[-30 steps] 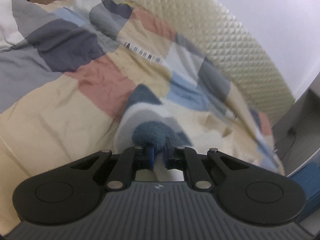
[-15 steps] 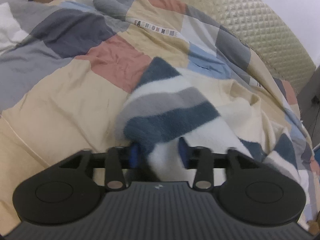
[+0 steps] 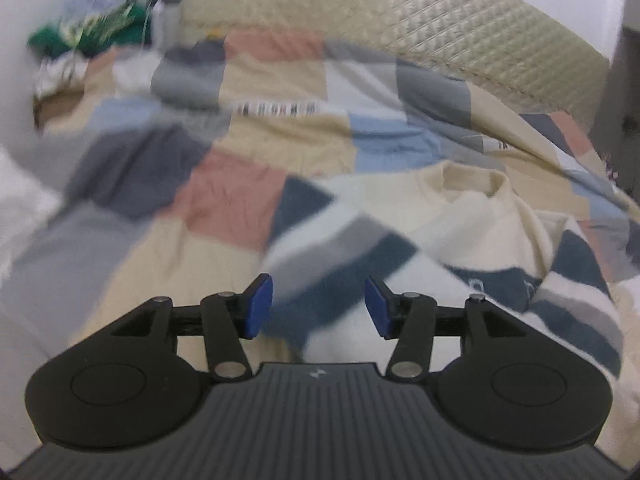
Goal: Fold large clothes
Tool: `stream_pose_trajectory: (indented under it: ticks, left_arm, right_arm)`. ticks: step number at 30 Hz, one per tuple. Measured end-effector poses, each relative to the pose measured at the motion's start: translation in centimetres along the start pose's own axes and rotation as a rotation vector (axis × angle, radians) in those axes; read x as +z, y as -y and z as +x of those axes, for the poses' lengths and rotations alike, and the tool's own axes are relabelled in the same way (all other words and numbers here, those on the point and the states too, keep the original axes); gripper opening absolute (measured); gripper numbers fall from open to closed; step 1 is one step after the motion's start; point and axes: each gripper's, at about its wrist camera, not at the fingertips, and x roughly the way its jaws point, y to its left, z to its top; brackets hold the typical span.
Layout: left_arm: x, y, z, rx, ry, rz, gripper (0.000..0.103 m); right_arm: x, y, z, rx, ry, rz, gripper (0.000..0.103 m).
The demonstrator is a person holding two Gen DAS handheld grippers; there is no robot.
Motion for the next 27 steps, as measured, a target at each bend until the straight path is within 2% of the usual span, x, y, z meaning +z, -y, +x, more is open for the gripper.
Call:
stream_pose_trajectory:
  ticks: [3, 6, 10, 15, 19, 22, 25, 27]
  left_arm:
    - [2.5, 0.5, 0.4, 0.006, 0.009, 0.046, 0.065]
    - [5.0, 1.5, 3.3, -0.009, -0.024, 0.097, 0.066]
    - [8.0, 3.4, 9.6, -0.023, -0.055, 0.169, 0.066]
    - [10.2, 5.9, 18.2, -0.071, -0.093, 0.226, 0.066]
    - [10.7, 7.4, 24.2, -0.105, -0.138, 0.281, 0.066]
    - [11.1, 8.1, 27.2, -0.146, -0.146, 0.282, 0.066]
    - [11.4, 8.6, 29.1, -0.237, -0.161, 0.267, 0.066]
    - [11.3, 9.1, 30.1, -0.282, -0.189, 0.265, 0.065]
  right_arm:
    - [2.8, -0.1, 1.6, -0.011, -0.013, -0.047, 0.06]
    - [6.1, 0.0, 4.2, -0.008, -0.016, -0.099, 0.06]
    - [10.6, 0.2, 10.4, -0.065, -0.031, -0.261, 0.06]
    - [15.8, 2.3, 18.2, -0.069, -0.063, -0.307, 0.059]
    - [18.1, 3.7, 22.9, -0.075, -0.093, -0.289, 0.059]
    - [19.0, 4.0, 25.7, -0.092, -0.118, -0.338, 0.057]
    - [19.7, 4.2, 27.9, -0.07, -0.152, -0.365, 0.058]
    - [20.3, 4.7, 29.2, -0.013, -0.187, -0.316, 0.059]
